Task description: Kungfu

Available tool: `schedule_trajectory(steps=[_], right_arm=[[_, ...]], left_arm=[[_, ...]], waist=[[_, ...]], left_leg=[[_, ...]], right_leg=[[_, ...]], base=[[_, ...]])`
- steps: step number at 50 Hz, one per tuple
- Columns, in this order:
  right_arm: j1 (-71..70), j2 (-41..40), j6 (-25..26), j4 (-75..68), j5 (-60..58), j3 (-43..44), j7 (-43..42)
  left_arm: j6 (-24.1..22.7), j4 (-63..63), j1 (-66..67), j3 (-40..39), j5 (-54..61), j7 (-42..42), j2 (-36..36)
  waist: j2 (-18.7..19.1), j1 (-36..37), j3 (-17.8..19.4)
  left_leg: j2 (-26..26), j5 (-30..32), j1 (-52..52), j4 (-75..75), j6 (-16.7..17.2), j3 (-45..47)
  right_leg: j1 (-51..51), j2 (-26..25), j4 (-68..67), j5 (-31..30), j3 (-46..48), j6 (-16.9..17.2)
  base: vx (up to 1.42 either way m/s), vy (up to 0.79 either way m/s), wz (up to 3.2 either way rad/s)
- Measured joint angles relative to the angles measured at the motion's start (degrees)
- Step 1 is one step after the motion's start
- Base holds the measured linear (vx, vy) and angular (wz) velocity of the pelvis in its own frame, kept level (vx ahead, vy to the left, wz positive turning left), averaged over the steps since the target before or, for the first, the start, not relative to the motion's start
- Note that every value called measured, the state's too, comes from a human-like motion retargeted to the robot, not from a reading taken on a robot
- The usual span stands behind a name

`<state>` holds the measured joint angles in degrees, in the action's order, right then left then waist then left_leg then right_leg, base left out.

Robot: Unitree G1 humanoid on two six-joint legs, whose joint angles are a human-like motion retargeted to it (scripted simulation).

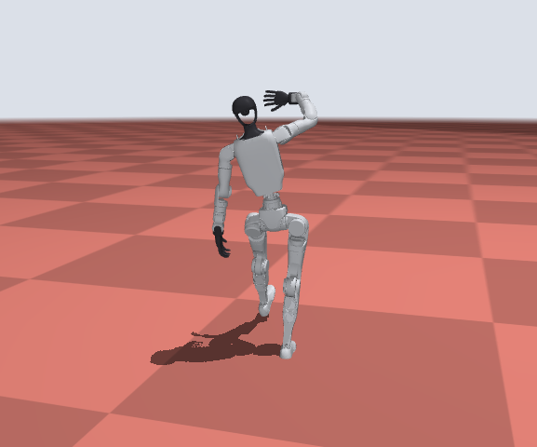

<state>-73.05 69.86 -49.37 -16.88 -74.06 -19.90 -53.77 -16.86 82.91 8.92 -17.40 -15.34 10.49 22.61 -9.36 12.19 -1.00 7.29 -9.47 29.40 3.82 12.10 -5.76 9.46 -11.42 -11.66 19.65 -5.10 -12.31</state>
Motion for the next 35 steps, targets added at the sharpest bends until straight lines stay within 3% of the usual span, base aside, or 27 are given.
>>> schedule_trajectory(steps=[3,5,6,7,10,12,13,15,18,20,23,25,28,32,35], right_arm=[[-1.4,-2.1,-0.7,0.2,0.2,-1.2,0.2],[-2.0,-3.5,-1.2,0.6,0.0,-2.0,0.5],[-1.8,-4.0,-1.7,1.1,-0.3,-1.9,0.8],[-1.4,-4.6,-2.1,1.7,-0.6,-1.8,1.0],[-1.8,-7.7,-2.5,3.2,-1.7,-4.2,0.8],[-3.8,-8.5,-2.6,2.4,-3.9,-5.9,0.5],[-4.4,-9.1,-2.2,2.0,-5.0,-6.1,0.7],[-5.0,-10.1,-1.4,1.6,-6.5,-6.5,0.6],[-5.6,-12.0,-1.1,1.2,-6.8,-7.1,0.1],[-7.4,-12.6,-0.3,0.9,-7.0,-7.5,0.5],[-9.8,-14.3,2.9,1.0,-7.0,-9.2,1.1],[-10.9,-15.9,5.2,1.6,-6.9,-9.9,0.3],[-12.3,-17.8,7.9,2.6,-6.4,-11.0,-1.7],[-13.4,-19.1,12.5,4.3,-6.5,-12.0,-1.1],[-12.9,-20.2,18.9,5.9,-5.8,-10.8,1.7]], left_arm=[[-0.6,-0.8,-0.9,2.2,-6.8,-3.2,0.3],[-0.3,-0.5,-2.6,3.8,-12.0,-7.1,0.6],[-0.2,0.0,-4.1,4.5,-14.9,-9.7,0.9],[0.1,0.7,-5.7,5.0,-17.6,-12.3,1.1],[2.3,2.1,-13.2,6.0,-22.5,-18.1,1.8],[3.8,1.1,-21.8,7.9,-23.8,-20.0,2.7],[4.3,0.0,-26.3,8.5,-24.9,-21.2,3.7],[5.1,-3.1,-35.2,9.3,-27.3,-24.1,5.3],[5.6,-9.3,-48.8,11.1,-28.9,-26.9,6.5],[5.9,-14.0,-57.8,15.1,-26.3,-26.0,7.5],[8.8,-23.6,-68.4,20.1,-19.5,-23.2,9.6],[10.7,-29.2,-74.5,21.8,-16.4,-23.3,10.6],[13.5,-35.8,-83.1,24.3,-11.9,-20.7,11.2],[17.8,-42.4,-90.9,29.2,-10.5,-14.8,11.2],[20.4,-45.9,-93.8,33.3,-15.1,-10.1,11.9]], waist=[[1.7,2.0,0.2],[2.4,3.7,-0.5],[2.2,4.3,-1.4],[1.8,4.2,-2.7],[-0.5,3.7,-6.1],[0.6,4.4,-5.5],[1.7,4.9,-5.7],[2.8,5.8,-6.2],[3.4,6.8,-8.5],[3.1,6.5,-9.6],[0.6,6.3,-10.3],[-0.2,6.4,-10.1],[-0.2,6.7,-10.3],[0.8,5.5,-11.7],[3.0,3.9,-12.0]], left_leg=[[1.1,0.1,-1.4,2.6,1.6,-1.3],[1.0,3.0,-2.8,6.3,0.8,-0.3],[0.7,7.3,-3.3,7.6,0.1,0.6],[0.3,10.3,-2.6,10.0,-0.3,1.3],[-2.3,10.2,2.3,20.5,-2.0,2.8],[-0.4,6.6,2.6,24.3,-2.8,4.2],[3.2,4.2,3.1,27.1,-1.9,3.7],[8.6,1.4,4.3,30.8,-0.1,2.6],[11.1,-0.3,5.5,32.5,-2.2,4.2],[10.1,-0.9,6.0,32.5,-4.8,6.4],[3.4,-2.1,2.1,30.8,-9.2,12.9],[1.9,-2.1,-1.1,29.1,-10.0,15.6],[2.0,-1.5,-5.6,26.6,-9.8,19.6],[3.7,-1.7,-10.9,23.8,-9.3,27.0],[5.5,-2.0,-15.5,21.7,-8.7,32.3]], right_leg=[[4.0,0.3,-2.1,2.4,-1.4,1.1],[6.2,1.1,-3.4,3.8,-4.1,2.7],[6.4,2.1,-4.2,4.1,-5.1,4.7],[6.2,3.3,-5.1,3.9,-5.7,7.2],[3.1,8.6,-9.1,0.6,-7.5,17.9],[3.1,8.8,-9.6,-3.3,-6.0,25.1],[3.2,6.2,-9.6,-5.2,-3.5,26.8],[2.1,2.8,-11.1,-7.3,3.6,27.3],[0.5,4.7,-9.7,-14.2,13.0,27.3],[-0.1,7.7,-7.1,-19.4,18.2,27.3],[2.7,18.6,-2.9,-25.4,27.0,27.3],[4.0,22.3,-1.8,-27.9,30.9,23.8],[4.3,23.8,-0.5,-31.3,27.9,21.0],[3.5,26.7,-0.6,-34.9,26.5,21.7],[1.2,29.1,-3.3,-35.3,29.6,21.4]], base=[[0.86,-0.16,-1.71],[0.82,-0.04,-1.76],[0.87,0.04,-1.6],[1.08,0.08,-1.12],[0.79,0.1,-1.13],[0.28,-0.14,-0.81],[0.36,-0.56,-0.69],[0.45,-0.7,-0.82],[0.38,-0.11,-0.83],[0.28,0.37,-0.43],[0.32,0.53,-0.35],[0.24,0.25,-0.66],[0.16,0.1,-0.94],[0.1,0.05,-1.02],[-0.04,-0.07,-1.52]])
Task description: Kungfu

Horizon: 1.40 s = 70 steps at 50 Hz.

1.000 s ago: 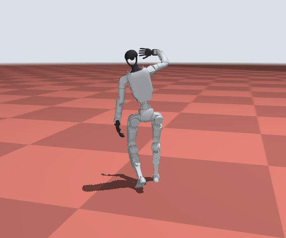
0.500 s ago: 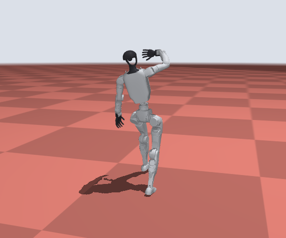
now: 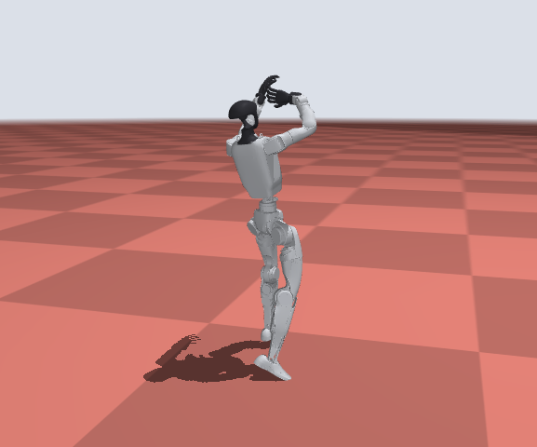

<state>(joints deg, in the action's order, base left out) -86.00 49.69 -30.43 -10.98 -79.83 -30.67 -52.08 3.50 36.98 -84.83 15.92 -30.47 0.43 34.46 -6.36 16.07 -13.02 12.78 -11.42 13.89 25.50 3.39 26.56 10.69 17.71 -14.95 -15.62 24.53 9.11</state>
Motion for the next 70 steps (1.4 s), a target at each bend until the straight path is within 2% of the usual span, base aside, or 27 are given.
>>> schedule_trajectory(steps=[2,6,8,12,15,17,22,25,27,30,33,38,40,43,47,50,52,55,57,60,63,65,68,70], right_arm=[[0.9,-0.9,3.4,1.1,1.2,1.0,2.1],[2.8,-3.4,6.0,2.5,4.7,2.2,3.1],[4.0,-4.9,7.1,2.0,6.2,2.9,4.9],[7.2,-8.8,6.7,-0.3,9.4,4.4,16.8],[10.2,-12.3,5.4,-3.0,14.8,2.4,24.2],[12.3,-15.6,4.4,-5.1,13.1,0.5,24.2],[20.4,-25.9,1.5,-14.2,6.7,-2.8,16.9],[27.1,-32.7,-1.1,-20.7,8.6,-4.5,14.7],[32.6,-36.8,-4.1,-25.0,9.3,-4.9,12.7],[39.7,-41.6,-10.2,-30.7,8.2,-7.7,8.5],[45.4,-44.0,-15.1,-33.2,7.7,-12.2,7.5],[53.9,-45.3,-20.2,-33.7,8.4,-16.9,9.3],[56.7,-45.1,-21.1,-33.2,9.1,-16.5,9.6],[59.8,-45.8,-21.2,-33.5,10.6,-15.3,9.2],[59.9,-45.1,-19.1,-32.9,11.0,-12.9,8.4],[58.6,-43.5,-18.2,-32.1,11.7,-11.1,8.8],[57.4,-42.1,-19.5,-32.0,13.6,-9.6,11.9],[55.7,-40.1,-24.6,-32.7,21.3,-7.4,22.5],[54.9,-38.8,-25.9,-31.7,36.3,-5.6,35.5],[55.9,-36.4,-22.9,-26.0,62.9,-3.1,52.6],[59.6,-33.7,-19.3,-19.5,81.2,1.2,57.7],[64.0,-32.6,-18.1,-16.3,89.2,5.1,58.7],[73.8,-31.4,-13.9,-13.2,99.9,13.1,61.1],[80.8,-30.9,-8.9,-11.3,107.6,19.2,65.6]], left_arm=[[-1.1,-2.0,-1.0,3.6,-2.6,3.9,3.2],[-2.4,-4.7,-1.9,11.7,-6.4,10.2,10.2],[-3.2,-5.8,-0.9,14.3,-9.9,14.8,12.3],[-5.4,-8.9,4.4,16.8,-16.4,27.5,15.5],[-6.9,-9.1,10.9,17.1,-16.6,35.9,16.5],[-6.6,-9.0,16.6,17.4,-15.8,41.4,17.7],[-8.6,-6.3,31.4,17.6,-22.2,56.9,18.4],[-12.2,-3.7,41.3,15.9,-28.5,61.6,17.0],[-13.8,-1.3,47.8,14.4,-32.2,61.6,14.7],[-14.2,3.3,57.0,16.0,-35.0,62.9,10.5],[-15.2,8.8,64.5,19.4,-36.7,68.3,5.1],[-17.8,15.5,72.8,21.7,-37.6,73.9,-4.0],[-18.0,16.3,74.0,21.0,-38.2,74.7,-6.0],[-17.4,16.0,73.9,20.7,-38.7,73.3,-6.3],[-16.7,14.2,71.8,20.6,-40.8,70.8,-5.1],[-14.9,12.8,70.0,19.9,-40.1,68.1,-4.6],[-13.1,12.2,68.5,19.4,-37.1,65.6,-4.4],[-10.0,11.3,66.6,19.0,-29.8,59.2,-3.7],[-7.2,12.5,66.3,18.7,-26.5,50.5,-3.8],[-3.5,13.5,66.8,16.9,-23.3,39.2,-2.9],[-2.8,14.4,69.1,12.4,-20.8,31.7,-2.9],[-4.9,14.8,70.5,8.0,-18.2,31.6,-3.5],[-10.2,15.1,72.0,1.0,-10.8,40.1,-5.6],[-12.2,14.8,72.4,-2.9,-0.6,46.7,-7.2]], waist=[[1.9,-0.9,0.1],[4.8,-1.5,0.9],[5.2,-2.2,1.2],[5.1,-7.3,2.6],[7.5,-13.3,3.8],[9.1,-16.6,4.8],[11.7,-20.9,7.3],[13.7,-20.3,10.5],[15.4,-19.3,13.5],[17.5,-19.3,18.0],[18.5,-21.5,21.8],[18.9,-26.1,25.3],[18.9,-27.6,26.1],[18.9,-28.5,26.2],[19.2,-29.2,25.4],[19.0,-29.2,24.4],[18.4,-29.5,23.8],[16.7,-29.3,22.6],[15.3,-28.8,21.8],[13.0,-27.8,20.2],[10.1,-26.6,18.0],[7.9,-25.0,16.1],[4.8,-20.7,13.1],[3.4,-15.9,11.8]], left_leg=[[0.9,0.1,-3.2,-1.8,0.6,3.4],[1.7,1.7,-11.1,-7.3,2.7,11.1],[1.6,3.0,-14.6,-10.1,3.8,14.8],[0.3,6.7,-19.2,-14.8,6.3,18.9],[1.3,9.1,-20.7,-16.0,8.2,17.8],[1.1,9.3,-20.8,-16.0,8.7,15.2],[-1.4,7.5,-20.5,-15.6,8.9,2.1],[-3.5,5.2,-21.5,-15.4,8.1,-6.6],[-5.2,3.2,-22.7,-15.2,7.4,-10.2],[-8.0,-1.1,-23.9,-14.4,5.5,-14.0],[-9.2,-5.2,-24.6,-14.7,5.7,-12.2],[-10.8,-12.4,-24.5,-17.0,5.7,-6.9],[-11.0,-13.9,-24.0,-17.4,5.9,-5.8],[-10.7,-14.1,-23.2,-17.3,6.4,-5.6],[-9.5,-12.1,-22.8,-17.5,6.3,-6.5],[-8.5,-9.5,-22.5,-17.1,5.5,-8.7],[-7.8,-7.5,-21.9,-16.4,4.9,-11.0],[-7.2,-5.2,-20.8,-14.9,4.3,-13.8],[-6.7,-4.5,-20.0,-13.9,5.0,-14.2],[-5.5,-4.7,-19.1,-12.3,5.8,-11.6],[-5.4,-7.4,-17.3,-9.7,4.1,-9.5],[-5.9,-9.6,-16.0,-8.3,1.8,-9.2],[-7.9,-11.1,-14.1,-7.5,1.5,-14.1],[-7.9,-11.6,-10.6,-5.5,1.9,-16.8]], right_leg=[[-2.2,2.4,-2.3,2.3,4.5,-1.3],[-5.7,6.6,-4.5,9.8,16.2,-7.7],[-7.6,7.2,-4.1,13.0,17.7,-9.4],[-15.2,6.5,-7.0,17.8,6.0,-7.4],[-19.4,5.0,-9.1,19.2,3.5,-7.0],[-24.0,3.5,-11.5,20.3,-0.5,-7.2],[-37.2,-2.8,-15.3,21.8,-12.6,-9.3],[-43.9,-8.2,-15.1,20.9,-18.8,-10.5],[-47.5,-12.0,-14.4,19.2,-21.7,-10.3],[-50.7,-18.2,-11.1,17.4,-28.0,-7.8],[-53.7,-24.1,-9.0,16.9,-33.1,-4.9],[-58.1,-26.5,-6.5,14.3,-31.2,-1.2],[-59.3,-26.8,-5.9,11.1,-31.0,-0.7],[-59.9,-27.0,-5.2,7.6,-31.2,-1.9],[-58.9,-25.2,-5.5,6.4,-31.5,-3.9],[-56.7,-22.2,-6.1,8.2,-30.9,-4.7],[-54.8,-18.5,-7.0,10.0,-29.0,-4.4],[-51.1,-12.9,-8.1,12.3,-25.7,-3.5],[-48.6,-8.9,-9.1,13.7,-22.5,-2.7],[-44.5,-3.1,-10.1,15.0,-17.2,-1.4],[-39.6,2.7,-10.0,15.4,-11.3,-0.1],[-36.3,6.0,-8.9,14.4,-7.4,0.9],[-31.5,9.6,-5.4,9.8,-2.5,4.6],[-30.1,7.6,-0.6,3.8,-1.1,5.9]], base=[[-0.18,-0.1,-2.15],[-0.35,-0.21,-2.87],[-0.5,-0.45,-2.87],[-0.52,-0.52,-2.19],[-0.65,-0.53,-1.63],[-0.75,-0.4,-1.85],[-0.84,-0.3,-2.35],[-0.91,-0.11,-3.21],[-0.83,0.04,-3.4],[-0.65,0.05,-3.18],[-0.44,0.08,-2.75],[-0.26,0.03,-1.69],[-0.15,-0.03,-0.5],[-0.05,-0.07,0.15],[0.06,-0.02,1.17],[0.19,-0.04,1.86],[0.28,-0.02,2.32],[0.36,0.07,2.29],[0.42,0.16,2.18],[0.48,0.16,2.16],[0.63,0.33,2.12],[0.76,0.47,1.91],[0.81,0.56,1.43],[0.52,0.28,0.32]])
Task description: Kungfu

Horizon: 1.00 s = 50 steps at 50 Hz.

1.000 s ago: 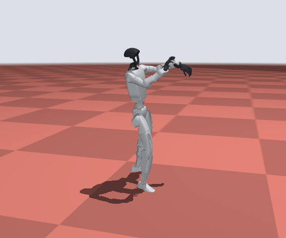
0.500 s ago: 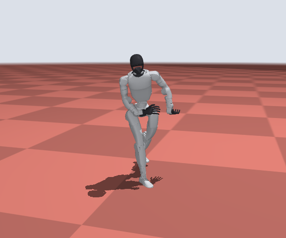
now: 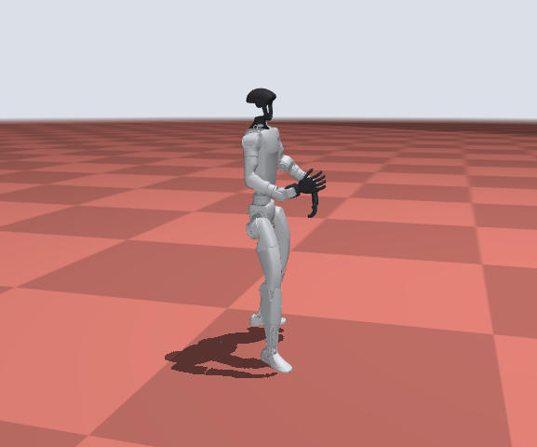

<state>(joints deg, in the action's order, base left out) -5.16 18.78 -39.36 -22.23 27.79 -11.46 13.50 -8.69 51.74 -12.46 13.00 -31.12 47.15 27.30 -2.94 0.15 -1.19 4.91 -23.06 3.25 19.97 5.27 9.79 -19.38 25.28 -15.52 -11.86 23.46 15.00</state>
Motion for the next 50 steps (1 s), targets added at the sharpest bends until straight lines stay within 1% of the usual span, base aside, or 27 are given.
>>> schedule_trajectory(steps=[2,3,4,5,8,10,12,15,18,20,21,22,23,25,27,28,30,32,33,35,37,38,40,42,45,48,50], right_arm=[[6.6,-0.3,6.1,1.1,7.4,5.3,5.3],[10.1,-1.0,9.6,1.5,11.3,7.6,8.1],[13.4,-1.1,12.9,1.5,15.3,10.1,10.9],[16.7,-0.9,16.3,1.3,19.3,12.7,13.6],[24.9,-4.2,25.4,-0.9,29.3,16.7,19.1],[29.1,-8.1,31.7,-3.1,34.5,18.8,22.4],[31.5,-12.6,38.6,-5.6,38.8,19.8,26.7],[33.6,-18.5,46.2,-9.2,43.9,19.6,31.7],[35.5,-23.7,48.8,-12.9,46.7,18.3,32.3],[37.0,-26.7,49.7,-15.4,48.2,17.4,31.8],[38.0,-28.0,50.9,-16.6,49.6,17.1,30.9],[38.9,-29.1,52.0,-17.4,51.6,17.0,30.1],[39.5,-29.8,53.0,-17.5,54.8,17.5,29.6],[40.1,-30.9,53.3,-17.3,57.7,18.4,28.3],[40.1,-29.0,52.7,-16.6,57.2,18.8,28.3],[39.7,-27.4,51.9,-16.4,55.7,18.4,28.5],[38.9,-23.9,50.6,-16.1,51.4,17.7,29.4],[37.6,-20.6,50.6,-16.9,47.7,17.3,30.8],[36.9,-19.0,51.0,-17.7,46.2,17.0,31.6],[35.3,-15.9,51.9,-20.0,43.3,16.2,33.3],[33.2,-12.6,51.6,-23.2,39.6,15.0,34.1],[32.0,-10.9,50.9,-25.0,37.3,14.3,34.1],[28.8,-7.0,48.0,-28.6,31.4,12.1,33.2],[24.0,-3.0,43.2,-32.8,22.6,9.6,31.8],[16.9,2.6,35.5,-38.1,5.0,7.4,30.7],[10.9,6.9,29.4,-41.6,-15.7,6.6,28.2],[7.9,8.4,26.2,-43.1,-27.0,6.4,24.7]], left_arm=[[0.5,-1.3,0.4,-2.6,14.6,3.5,-1.2],[1.3,-2.3,1.2,-3.0,23.0,4.5,-1.3],[2.4,-3.8,2.0,-3.0,31.3,5.1,-1.9],[3.6,-5.3,2.8,-3.0,39.6,5.6,-2.7],[6.9,-9.0,8.5,-6.8,55.9,5.9,-4.8],[8.7,-10.3,13.1,-9.9,61.7,6.8,-7.1],[10.6,-11.5,18.3,-13.4,66.7,8.7,-9.4],[14.4,-13.0,27.2,-19.3,73.8,11.4,-14.4],[19.8,-12.5,34.5,-24.3,79.6,14.0,-20.4],[24.2,-11.5,38.6,-26.7,83.3,16.6,-23.5],[26.0,-10.9,40.3,-27.4,84.5,17.3,-24.2],[27.6,-10.2,41.8,-28.0,85.5,17.7,-24.6],[28.7,-9.7,43.1,-28.6,86.0,17.6,-24.7],[29.6,-9.0,44.9,-28.9,85.2,16.6,-24.4],[29.6,-10.0,45.1,-27.6,84.1,16.2,-23.2],[29.7,-10.8,44.7,-27.0,83.8,16.4,-22.5],[30.4,-11.8,43.0,-26.1,82.1,17.5,-20.8],[31.1,-12.2,40.2,-25.6,79.2,18.6,-16.9],[31.0,-12.1,38.6,-25.4,77.3,18.9,-14.4],[29.2,-11.0,35.1,-24.6,73.1,18.6,-8.5],[25.6,-8.6,31.7,-23.2,67.5,17.7,-2.0],[23.5,-6.9,30.0,-22.3,63.9,17.0,1.0],[19.6,-3.1,26.8,-20.1,55.6,13.7,5.9],[15.5,1.0,24.6,-18.4,47.5,6.7,8.4],[10.8,7.1,23.2,-19.2,35.4,-8.1,6.3],[4.4,13.8,23.5,-21.3,27.6,-20.6,0.3],[3.0,18.3,23.9,-22.2,25.0,-26.5,-4.0]], waist=[[-0.3,3.4,-0.3],[0.7,5.0,-1.6],[1.0,3.9,-1.5],[1.1,1.6,-0.7],[0.5,0.3,-2.6],[0.1,2.2,-4.4],[0.1,3.3,-5.4],[0.7,2.7,-5.0],[-0.4,2.0,-4.5],[-2.0,1.0,-4.5],[-2.6,0.6,-4.7],[-3.2,0.7,-5.2],[-3.8,1.8,-6.3],[-3.8,3.0,-8.0],[-3.0,0.8,-8.3],[-2.3,0.6,-8.3],[-0.9,1.4,-7.9],[-0.3,2.4,-7.6],[-0.2,3.4,-7.5],[-0.5,5.0,-7.7],[-1.3,5.8,-8.1],[-1.8,5.7,-8.2],[-2.5,4.9,-7.8],[-2.5,4.2,-6.5],[-1.1,2.4,-4.5],[1.5,0.4,-2.8],[2.9,-0.7,-2.0]], left_leg=[[3.5,0.7,3.3,1.6,1.2,1.9],[6.3,1.0,4.7,1.8,1.7,3.1],[5.6,1.4,5.1,1.6,1.2,0.9],[3.2,1.8,4.8,1.2,0.2,-3.0],[-3.9,4.0,2.7,-3.0,-4.1,-8.1],[-5.3,7.0,1.2,-7.4,-5.2,-9.4],[-5.0,9.2,0.9,-10.0,-4.9,-10.1],[-5.3,11.6,0.3,-12.3,-4.4,-10.8],[-6.9,13.3,-0.9,-14.3,-3.1,-10.0],[-8.9,14.3,-1.5,-15.0,-2.4,-10.3],[-9.5,14.8,-1.7,-15.2,-2.6,-11.0],[-10.1,15.1,-1.7,-15.4,-2.8,-11.1],[-10.5,15.1,-1.4,-15.6,-3.0,-10.0],[-10.9,15.5,-1.3,-16.4,-3.7,-9.6],[-11.0,16.4,-0.9,-16.6,-3.5,-12.8],[-10.8,16.6,-0.6,-16.7,-3.6,-13.2],[-10.7,16.8,-0.3,-16.9,-4.3,-12.7],[-10.7,16.9,-0.1,-17.0,-4.5,-12.0],[-10.4,16.9,-0.1,-17.0,-4.6,-11.4],[-9.9,16.9,0.2,-17.1,-4.6,-10.2],[-9.6,17.0,0.5,-17.1,-4.6,-9.5],[-9.5,17.0,0.7,-17.2,-4.6,-9.4],[-9.3,17.0,0.9,-17.0,-4.5,-9.4],[-8.7,16.6,0.5,-16.8,-4.5,-8.2],[-7.4,15.9,-0.5,-16.7,-4.2,-5.6],[-6.0,15.2,-1.7,-17.0,-3.7,-1.5],[-4.8,14.6,-2.5,-17.2,-3.2,1.3]], right_leg=[[0.7,-3.8,5.7,-7.7,1.1,0.0],[1.6,-7.1,9.8,-11.2,1.6,0.0],[4.1,-7.3,10.8,-11.6,1.2,0.0],[7.4,-5.9,10.2,-10.4,0.3,0.0],[12.9,-7.1,5.2,3.0,-12.2,0.0],[12.9,-12.2,0.5,10.4,-17.4,-2.4],[11.8,-19.5,-3.5,15.6,-20.6,-5.4],[11.9,-28.5,-6.3,22.0,-20.3,-8.5],[13.3,-34.8,-4.4,24.5,-21.6,-10.4],[14.4,-37.1,-1.0,24.7,-22.0,-9.7],[14.7,-37.0,0.4,20.4,-20.1,-14.7],[15.1,-36.5,1.4,17.7,-18.9,-17.7],[15.6,-35.2,2.0,18.0,-19.3,-16.7],[14.0,-35.6,-0.1,19.3,-22.1,-12.8],[12.3,-38.3,-0.5,18.5,-26.0,-10.0],[11.7,-38.2,-0.8,18.9,-24.7,-8.7],[11.7,-35.5,-1.5,21.0,-19.5,-4.9],[12.0,-33.9,-2.0,23.4,-16.1,-1.8],[11.9,-32.9,-2.3,23.6,-13.7,-1.9],[11.6,-30.6,-2.3,23.1,-9.4,-4.4],[11.7,-27.6,-1.5,22.9,-4.7,-6.9],[11.9,-26.6,-0.8,22.8,-2.9,-7.5],[11.9,-25.4,0.6,22.6,-2.9,-7.5],[11.6,-24.9,1.5,22.4,-6.7,-7.4],[11.6,-23.8,2.9,19.9,-10.9,-7.6],[11.9,-20.3,4.1,16.3,-9.5,-7.8],[11.9,-18.0,4.7,12.9,-7.8,-8.9]], base=[[0.37,0.24,0.12],[0.51,0.56,1.02],[0.59,0.74,2.24],[0.67,0.83,2.94],[0.83,0.89,1.97],[0.55,0.34,0.66],[0.36,0.14,0.31],[0.32,0.34,0.17],[0.23,0.28,-0.12],[0.23,0.2,0.12],[0.25,0.13,0.16],[0.27,0.12,-0.21],[0.26,0.13,-0.42],[0.21,0.14,-0.02],[0.07,0.19,0.92],[0.01,0.24,0.44],[-0.02,0.24,-0.09],[0.0,0.14,-0.29],[0.02,0.05,-0.51],[0.03,-0.06,-0.55],[0.02,-0.22,-0.28],[-0.07,-0.26,-0.07],[-0.17,-0.21,-0.11],[-0.31,-0.21,-0.54],[-0.4,-0.2,-0.82],[-0.44,-0.11,-1.21],[-0.42,-0.12,-1.32]])
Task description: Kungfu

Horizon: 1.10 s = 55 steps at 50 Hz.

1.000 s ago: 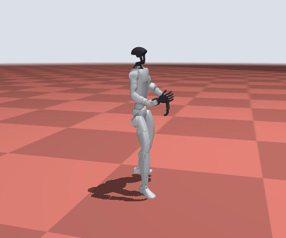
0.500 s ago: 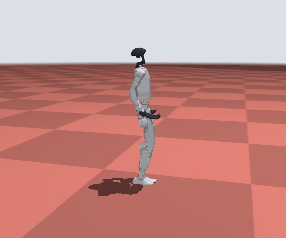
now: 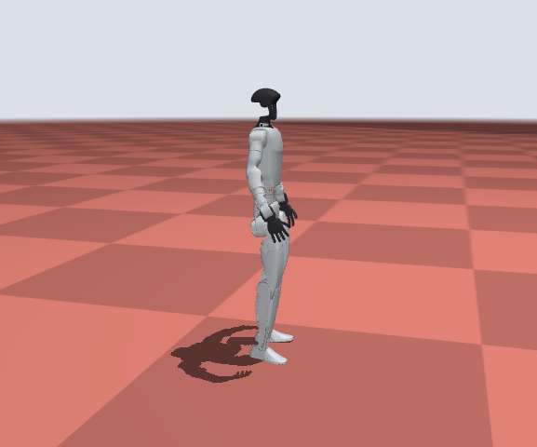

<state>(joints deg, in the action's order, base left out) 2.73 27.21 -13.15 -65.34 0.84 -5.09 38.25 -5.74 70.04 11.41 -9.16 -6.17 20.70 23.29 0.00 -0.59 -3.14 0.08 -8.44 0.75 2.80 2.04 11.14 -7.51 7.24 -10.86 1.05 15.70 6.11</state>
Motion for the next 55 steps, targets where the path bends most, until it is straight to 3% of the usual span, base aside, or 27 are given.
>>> schedule_trajectory(steps=[5,11,15,21,23,25,27,34,39,45,49,53,55], right_arm=[[-4.0,-0.5,-2.5,-3.2,-9.1,0.4,-3.6],[-2.0,-5.1,-0.7,-2.0,-4.5,2.8,3.4],[-0.1,-6.7,-0.7,0.3,-4.4,1.2,5.7],[2.5,-8.8,-2.4,2.6,-9.0,0.7,0.5],[1.3,-9.6,-4.4,2.5,-9.0,0.5,-2.0],[-0.3,-10.2,-4.8,1.9,-8.7,0.1,-1.3],[-1.4,-10.2,-2.6,1.2,-8.7,-0.4,1.6],[-1.6,-11.3,0.6,-1.5,-15.3,1.8,3.3],[-2.4,-13.7,1.3,-4.3,-16.6,7.1,-5.3],[-5.8,-16.9,3.2,-7.7,-7.5,11.3,-13.7],[-6.2,-18.3,3.7,-7.6,-4.2,12.6,-15.1],[-4.2,-18.7,3.5,-6.8,-4.0,13.3,-14.9],[-2.7,-19.5,3.5,-7.0,-4.5,13.9,-16.5]], left_arm=[[0.7,10.5,-3.9,2.5,7.4,-7.5,-8.9],[-2.0,13.4,-8.0,5.5,13.8,-12.7,-14.9],[-3.4,11.2,-7.6,6.9,11.0,-12.2,-14.7],[-1.4,11.8,-8.1,10.3,1.6,-11.4,-10.7],[-1.9,11.2,-7.8,9.8,0.8,-14.1,-10.1],[-3.0,9.8,-7.0,9.8,1.8,-15.6,-9.1],[-2.8,8.9,-6.7,9.3,0.9,-15.4,-8.1],[-2.3,10.1,-6.4,5.1,-0.6,-18.8,-9.4],[-2.5,11.5,-3.7,2.2,-2.4,-19.2,-11.3],[-0.3,15.0,0.7,0.5,-7.6,-16.8,-12.3],[2.7,16.8,3.5,-1.0,-14.2,-11.9,-12.5],[4.4,17.5,5.0,-1.4,-18.9,-9.7,-12.1],[4.9,17.4,5.2,-2.3,-20.9,-10.3,-11.9]], waist=[[2.7,-0.2,2.8],[3.0,-0.9,3.2],[2.3,-2.4,2.3],[2.0,-3.6,-0.4],[0.6,-5.6,-0.4],[-1.8,-7.1,-0.1],[-3.5,-5.9,0.1],[-5.7,0.8,1.1],[-5.0,4.1,2.6],[-2.6,8.1,4.8],[-1.2,10.2,5.8],[-0.7,10.0,5.6],[-1.5,10.1,5.0]], left_leg=[[3.6,-1.3,-2.5,-0.2,2.0,6.9],[6.9,-2.4,-4.4,0.1,5.7,13.2],[8.6,-2.4,-6.0,0.5,8.6,16.7],[13.6,7.7,-6.8,4.4,11.2,20.4],[15.1,11.6,-5.5,8.9,8.8,21.0],[14.7,13.3,-3.1,15.6,1.0,18.5],[13.1,11.6,-0.4,21.5,-3.0,14.0],[1.2,5.0,10.2,29.2,1.1,-3.0],[-1.0,3.5,15.9,23.7,-0.1,-1.1],[-3.0,8.1,22.2,13.5,3.6,-3.3],[-2.1,8.8,24.8,6.0,7.0,0.4],[-0.7,6.3,25.1,2.6,7.2,10.2],[-0.9,6.1,24.8,3.6,4.3,12.2]], right_leg=[[-0.4,3.5,1.2,-6.9,4.6,-5.9],[0.7,4.6,3.3,-7.7,13.4,-7.2],[1.7,2.1,5.8,-3.2,14.1,-6.5],[0.7,-3.5,6.7,2.1,6.0,-8.1],[0.9,-3.5,6.9,3.4,5.7,-9.2],[1.5,-2.7,7.0,4.5,3.7,-10.3],[1.6,-2.6,6.6,5.2,0.3,-10.7],[3.7,-5.2,7.2,7.0,-7.5,-10.5],[5.4,-8.5,7.6,8.2,-15.6,-10.5],[9.6,-14.8,8.4,8.3,-26.2,-12.9],[13.1,-18.5,7.6,8.3,-31.0,-15.8],[15.7,-20.9,6.3,9.3,-30.9,-17.0],[16.3,-20.9,5.4,9.2,-29.4,-15.9]], base=[[-0.48,-0.27,-1.27],[-0.38,-0.39,-0.92],[-0.37,-0.69,-0.71],[-0.28,-0.59,-0.69],[-0.34,-0.67,-0.78],[-0.3,-0.67,-1.05],[-0.23,-0.57,-1.66],[-0.08,-0.43,-1.77],[0.06,-0.35,-1.63],[0.23,-0.33,-1.71],[0.44,-0.36,-1.23],[0.53,-0.33,-0.25],[0.64,-0.37,-0.05]])
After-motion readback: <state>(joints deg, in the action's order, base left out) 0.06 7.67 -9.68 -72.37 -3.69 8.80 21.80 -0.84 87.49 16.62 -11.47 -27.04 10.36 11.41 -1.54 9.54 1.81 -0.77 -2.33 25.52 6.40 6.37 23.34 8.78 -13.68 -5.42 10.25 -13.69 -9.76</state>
